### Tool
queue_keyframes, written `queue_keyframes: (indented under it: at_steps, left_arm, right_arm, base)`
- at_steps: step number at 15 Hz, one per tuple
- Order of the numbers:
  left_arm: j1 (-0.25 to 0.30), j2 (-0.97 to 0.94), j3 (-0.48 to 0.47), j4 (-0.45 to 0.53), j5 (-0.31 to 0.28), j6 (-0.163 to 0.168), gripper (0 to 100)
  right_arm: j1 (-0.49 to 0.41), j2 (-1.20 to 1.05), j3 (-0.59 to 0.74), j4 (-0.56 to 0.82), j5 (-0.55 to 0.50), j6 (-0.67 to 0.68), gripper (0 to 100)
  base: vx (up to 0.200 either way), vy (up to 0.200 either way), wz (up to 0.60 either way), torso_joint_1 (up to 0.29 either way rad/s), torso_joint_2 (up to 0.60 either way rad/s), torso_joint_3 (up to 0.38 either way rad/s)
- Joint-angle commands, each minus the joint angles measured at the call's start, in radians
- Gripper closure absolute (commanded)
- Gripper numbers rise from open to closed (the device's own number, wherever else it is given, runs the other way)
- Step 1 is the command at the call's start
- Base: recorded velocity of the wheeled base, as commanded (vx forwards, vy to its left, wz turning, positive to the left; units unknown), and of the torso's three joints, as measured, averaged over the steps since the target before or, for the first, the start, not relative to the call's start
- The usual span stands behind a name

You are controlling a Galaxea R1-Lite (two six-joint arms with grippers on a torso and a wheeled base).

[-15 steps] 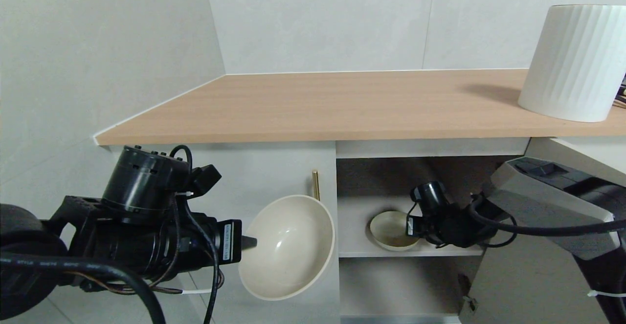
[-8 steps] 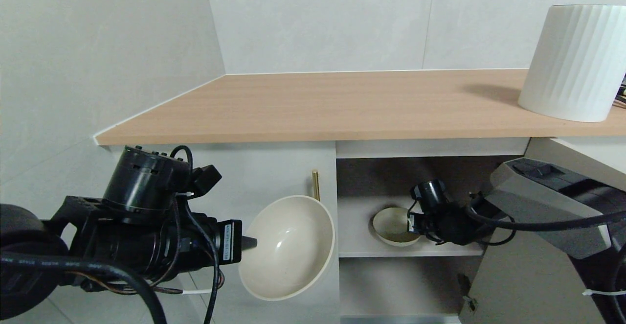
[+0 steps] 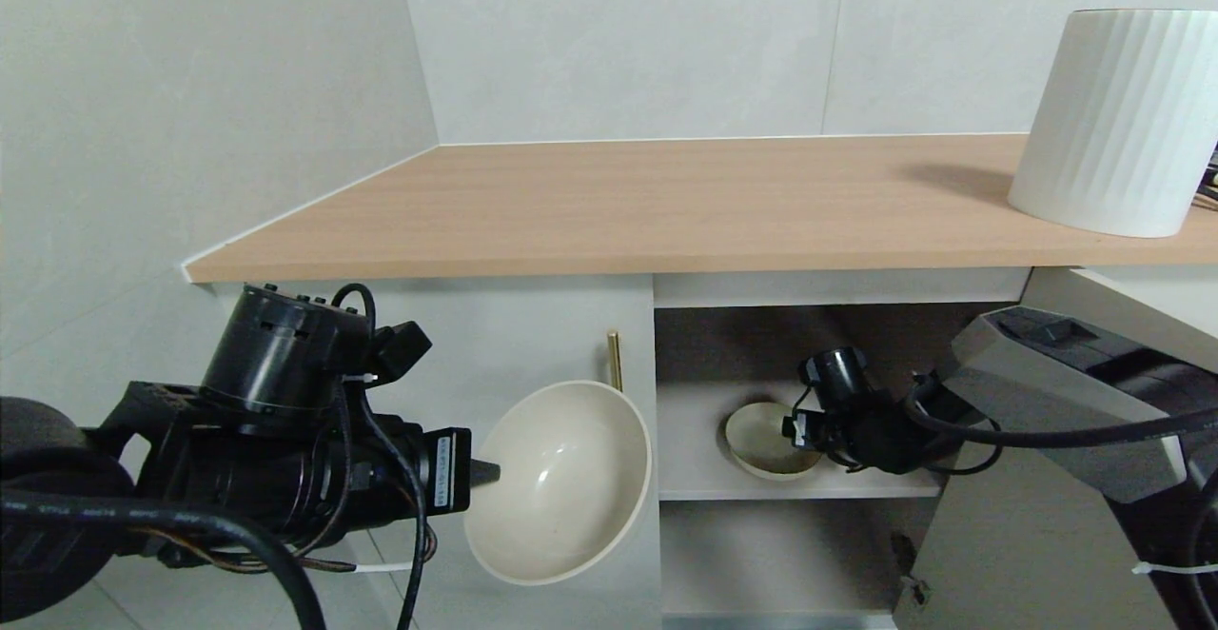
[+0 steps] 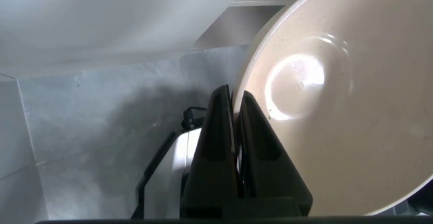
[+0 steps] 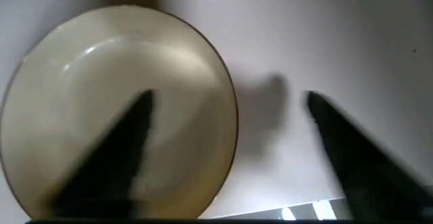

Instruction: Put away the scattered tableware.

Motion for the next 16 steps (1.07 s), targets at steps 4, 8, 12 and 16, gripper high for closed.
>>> queue_keyframes:
  at_steps: [4,8,12,16]
  left_arm:
    - [-0.004,0.023,-0.025,0.008,0.000,0.001,100]
    - [-0.061,0.086,-0.125,0.119,0.002,0.001,100]
    - [-0.113,0.172,-0.140,0.122,-0.003,0.001,100]
    - [-0.178,0.221,-0.148,0.125,0.031,0.004,100]
  right_arm:
    - [0.023,-0.158,0.156,0.002,0.080,0.019,0]
    - [0.054,-0.440,0.374,0.001,0.329,-0.008,0]
    - [0.160,-0.661,0.386,0.172,0.330,-0.014,0]
    - [0.231,-0.804,0.369,0.326,0.329,-0.016,0]
  base:
    - [0.000,0.000,0.00,0.000,0.00,0.000]
    - [0.000,0.000,0.00,0.000,0.00,0.000]
    - [0.000,0.000,0.00,0.000,0.00,0.000]
    - [0.000,0.000,0.00,0.000,0.00,0.000]
